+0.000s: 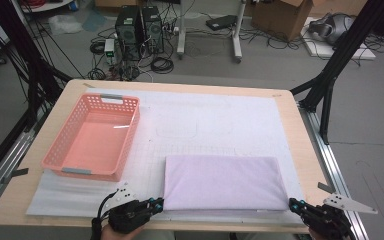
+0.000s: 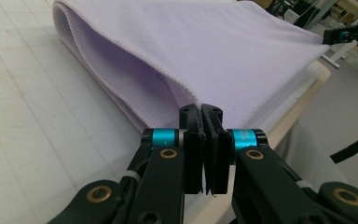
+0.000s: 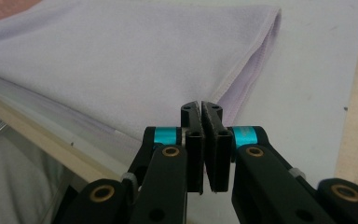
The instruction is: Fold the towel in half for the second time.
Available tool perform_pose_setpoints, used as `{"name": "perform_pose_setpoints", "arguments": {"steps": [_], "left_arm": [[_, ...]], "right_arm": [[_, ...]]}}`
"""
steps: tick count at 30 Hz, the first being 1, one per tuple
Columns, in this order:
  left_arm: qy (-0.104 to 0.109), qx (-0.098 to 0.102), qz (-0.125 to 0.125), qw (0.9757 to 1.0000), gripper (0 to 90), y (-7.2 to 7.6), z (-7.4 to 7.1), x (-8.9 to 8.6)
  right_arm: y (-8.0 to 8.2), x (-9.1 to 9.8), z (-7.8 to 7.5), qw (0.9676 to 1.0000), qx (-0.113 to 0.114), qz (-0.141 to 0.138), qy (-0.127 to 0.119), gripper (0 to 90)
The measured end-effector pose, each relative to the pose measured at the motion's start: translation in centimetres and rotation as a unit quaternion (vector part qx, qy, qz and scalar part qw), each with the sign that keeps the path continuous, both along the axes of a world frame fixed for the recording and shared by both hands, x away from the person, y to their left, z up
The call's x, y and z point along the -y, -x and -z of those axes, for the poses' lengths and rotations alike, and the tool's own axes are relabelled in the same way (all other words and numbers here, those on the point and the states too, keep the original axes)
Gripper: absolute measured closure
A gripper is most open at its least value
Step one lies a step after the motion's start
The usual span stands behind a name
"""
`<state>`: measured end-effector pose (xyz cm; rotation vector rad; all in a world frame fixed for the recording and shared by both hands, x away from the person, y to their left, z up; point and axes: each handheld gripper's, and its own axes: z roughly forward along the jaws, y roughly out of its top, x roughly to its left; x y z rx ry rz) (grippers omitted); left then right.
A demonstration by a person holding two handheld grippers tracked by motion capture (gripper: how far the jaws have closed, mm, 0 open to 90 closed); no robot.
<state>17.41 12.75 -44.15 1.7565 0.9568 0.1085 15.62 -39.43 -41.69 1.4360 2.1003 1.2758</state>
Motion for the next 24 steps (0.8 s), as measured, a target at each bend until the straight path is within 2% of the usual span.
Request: {"name": "perform_pose_setpoints", "arguments": {"steps": [2, 3, 4, 5, 7, 9, 13, 16, 18, 21, 24], "left_arm": [[-0.009, 0.003, 0.003, 1.0000, 85.7, 0.2, 0.1, 0.0], [-0.014, 0.004, -0.003, 0.9999, 80.0, 0.1, 0.3, 0.1], [-0.021, 0.001, -0.014, 0.9997, 68.7, -0.1, 0.4, 0.1], [-0.022, 0.002, -0.024, 0.9995, 60.3, -0.4, 0.5, 0.1], [-0.023, 0.016, -0.034, 0.9990, 57.6, -0.9, 0.3, 0.0], [-0.014, 0.030, -0.039, 0.9987, 55.9, -1.7, 0.0, -0.2], [-0.008, 0.044, -0.049, 0.9978, 53.5, -3.2, -0.1, -0.2], [-0.008, 0.052, -0.050, 0.9974, 52.6, -4.2, -0.3, 0.0], [-0.008, 0.059, -0.049, 0.9970, 51.9, -5.1, -0.5, 0.2], [-0.009, 0.062, -0.048, 0.9969, 51.6, -6.5, -0.5, 0.6], [-0.015, 0.059, -0.044, 0.9972, 51.4, -8.3, -0.4, 1.2]], "right_arm": [[0.4, 0.1, 0.1, 1.0000, -0.003, -0.001, -0.001, 87.7], [0.4, 0.1, 0.2, 0.9999, -0.012, -0.003, 0.003, 85.2], [0.3, 0.0, 0.4, 0.9998, -0.016, -0.003, 0.010, 75.0], [0.2, 0.0, 0.5, 0.9998, -0.015, 0.008, 0.012, 70.3], [0.0, 0.3, 0.4, 0.9999, -0.004, 0.016, 0.000, 69.0], [-0.3, 0.4, 0.0, 0.9997, 0.014, 0.021, -0.006, 67.6], [-1.4, 0.3, -0.3, 0.9993, 0.030, 0.022, -0.001, 67.2], [-2.6, 0.0, -0.2, 0.9994, 0.027, 0.022, 0.003, 67.1], [-3.5, -0.1, -0.2, 0.9993, 0.033, 0.019, 0.005, 67.1], [-4.9, -0.4, -0.3, 0.9993, 0.037, 0.002, 0.007, 67.7], [-6.5, -0.8, 0.1, 0.9993, 0.030, -0.016, 0.016, 69.3]]}}
